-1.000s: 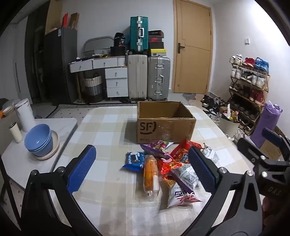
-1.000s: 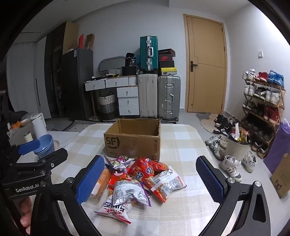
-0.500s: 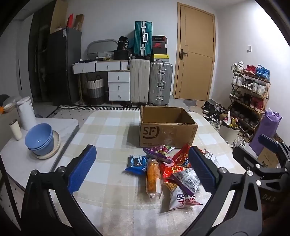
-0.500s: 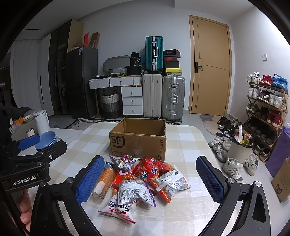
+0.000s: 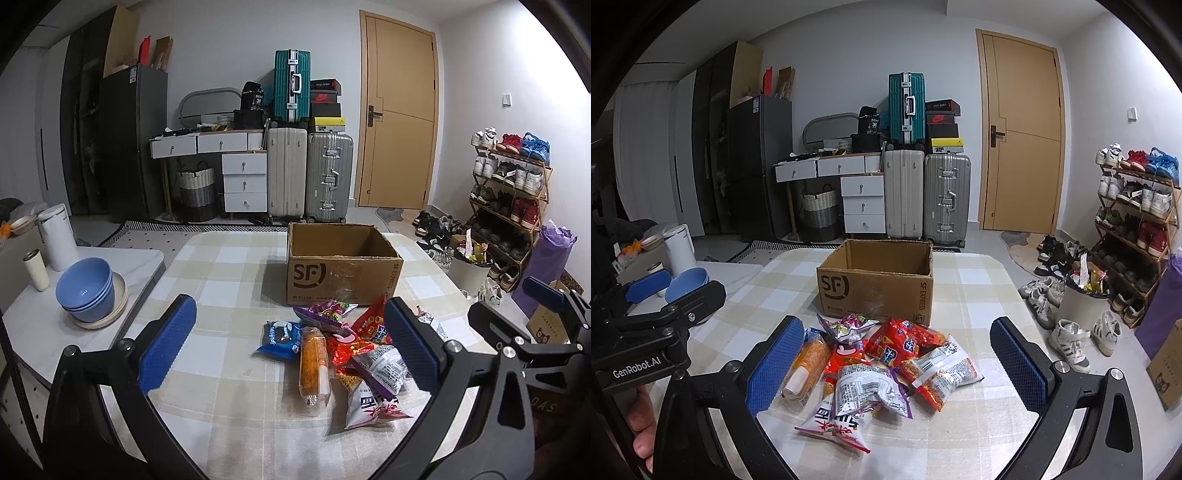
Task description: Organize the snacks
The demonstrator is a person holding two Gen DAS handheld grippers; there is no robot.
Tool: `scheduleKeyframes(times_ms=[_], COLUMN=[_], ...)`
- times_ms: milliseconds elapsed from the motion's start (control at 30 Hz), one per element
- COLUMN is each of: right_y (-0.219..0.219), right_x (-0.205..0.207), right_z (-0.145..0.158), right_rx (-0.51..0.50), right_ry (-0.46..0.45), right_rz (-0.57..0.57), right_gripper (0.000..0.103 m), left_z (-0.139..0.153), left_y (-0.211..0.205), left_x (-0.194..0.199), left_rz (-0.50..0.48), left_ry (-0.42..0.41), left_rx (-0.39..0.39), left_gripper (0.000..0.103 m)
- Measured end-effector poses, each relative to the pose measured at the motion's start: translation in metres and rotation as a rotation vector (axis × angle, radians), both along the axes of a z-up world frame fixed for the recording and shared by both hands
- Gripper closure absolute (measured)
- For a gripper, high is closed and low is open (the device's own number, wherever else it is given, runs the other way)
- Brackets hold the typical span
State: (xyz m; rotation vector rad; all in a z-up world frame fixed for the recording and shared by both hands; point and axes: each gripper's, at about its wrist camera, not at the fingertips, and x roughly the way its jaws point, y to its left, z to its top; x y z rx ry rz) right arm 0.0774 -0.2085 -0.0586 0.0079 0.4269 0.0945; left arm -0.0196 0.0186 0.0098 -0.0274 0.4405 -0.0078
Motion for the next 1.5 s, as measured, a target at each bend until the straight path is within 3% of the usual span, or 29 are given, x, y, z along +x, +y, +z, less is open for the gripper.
scheduleKeyframes(times_ms=[967, 1500], right_y=[-0.005, -0.013], right_x=[-0.001, 0.012], right_z=[-0.004, -0.017], right_rx=[0.028, 0.051], right_ry=[0.013, 0.052], right_rz=[0.007, 0.006], right_gripper=[0.000, 0.000], left_z=[0.005, -0.019], left_y=[-0.001, 0.011], left_x=[-0.009, 0.015], left_rz=[0.008, 0.022], left_ry=[-0.009, 0.048], left_rx=[0.008, -0.016], left_gripper=[0.002, 0.001])
